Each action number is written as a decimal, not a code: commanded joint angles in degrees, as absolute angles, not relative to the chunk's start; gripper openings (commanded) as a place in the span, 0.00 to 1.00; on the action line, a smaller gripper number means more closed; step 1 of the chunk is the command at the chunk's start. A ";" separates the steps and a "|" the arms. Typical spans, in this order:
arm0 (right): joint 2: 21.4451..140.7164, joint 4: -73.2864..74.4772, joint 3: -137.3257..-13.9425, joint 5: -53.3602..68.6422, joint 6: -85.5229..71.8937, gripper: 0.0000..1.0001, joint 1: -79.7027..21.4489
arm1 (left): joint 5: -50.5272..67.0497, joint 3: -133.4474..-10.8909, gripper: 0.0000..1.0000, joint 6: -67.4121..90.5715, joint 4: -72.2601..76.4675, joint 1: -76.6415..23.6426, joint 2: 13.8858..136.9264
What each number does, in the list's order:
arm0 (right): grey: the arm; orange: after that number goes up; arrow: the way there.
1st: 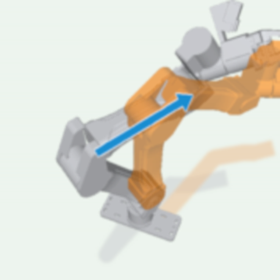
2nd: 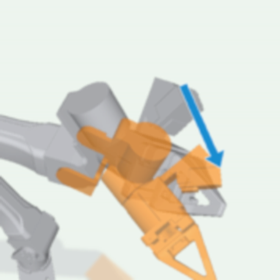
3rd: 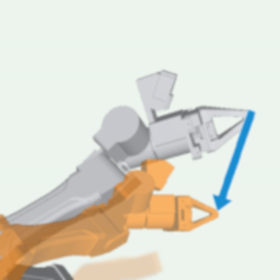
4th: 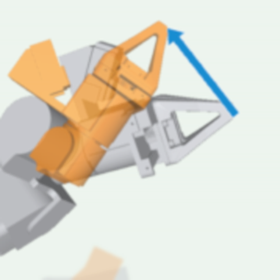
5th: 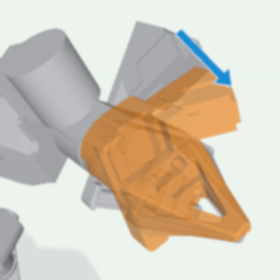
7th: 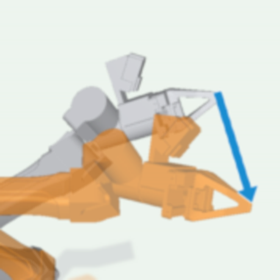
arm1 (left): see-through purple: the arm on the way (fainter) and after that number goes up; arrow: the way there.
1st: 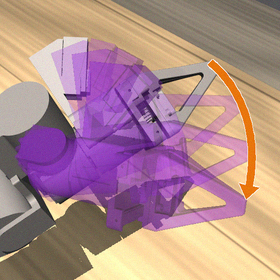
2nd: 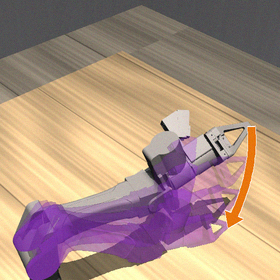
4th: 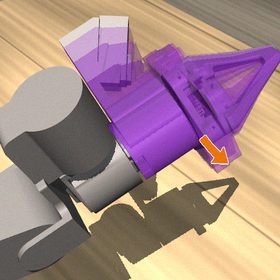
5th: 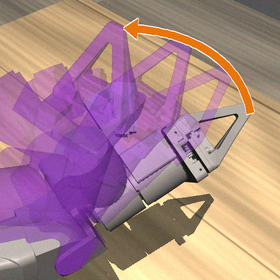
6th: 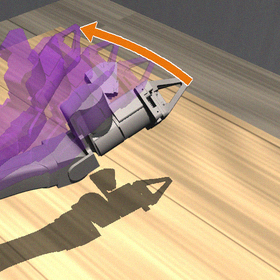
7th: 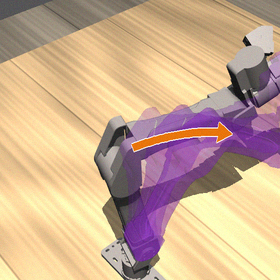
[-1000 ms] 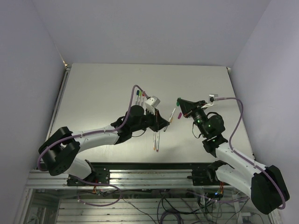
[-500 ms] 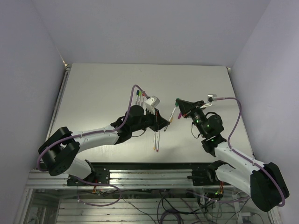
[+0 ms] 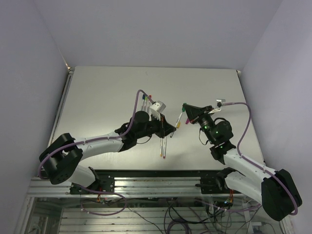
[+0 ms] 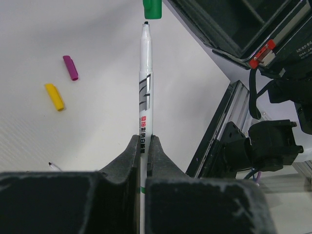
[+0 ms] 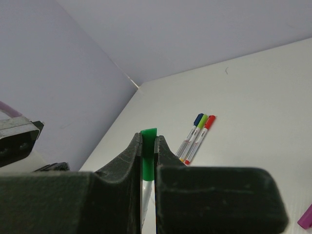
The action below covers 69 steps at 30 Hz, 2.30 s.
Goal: Insert the pens into the pen caps
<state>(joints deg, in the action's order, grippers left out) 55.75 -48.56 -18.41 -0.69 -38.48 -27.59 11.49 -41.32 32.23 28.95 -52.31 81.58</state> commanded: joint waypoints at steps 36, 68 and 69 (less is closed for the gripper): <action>57.55 -56.35 -16.81 -3.94 -37.92 0.00 -31.60 | 9.68 -40.41 0.07 33.46 33.87 -52.26 79.37; 65.41 -55.03 -16.26 7.90 -40.20 0.00 -34.80 | -0.76 -37.91 0.07 33.58 46.51 -52.16 77.18; 65.39 -54.57 -16.18 8.09 -39.99 0.00 -34.94 | -1.23 -38.09 0.07 33.12 46.45 -52.16 77.05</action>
<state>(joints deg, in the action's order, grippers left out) 64.66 -60.14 -17.04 2.72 -41.32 -33.21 4.56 -36.03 34.72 35.73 -52.77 78.54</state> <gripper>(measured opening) 0.047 0.100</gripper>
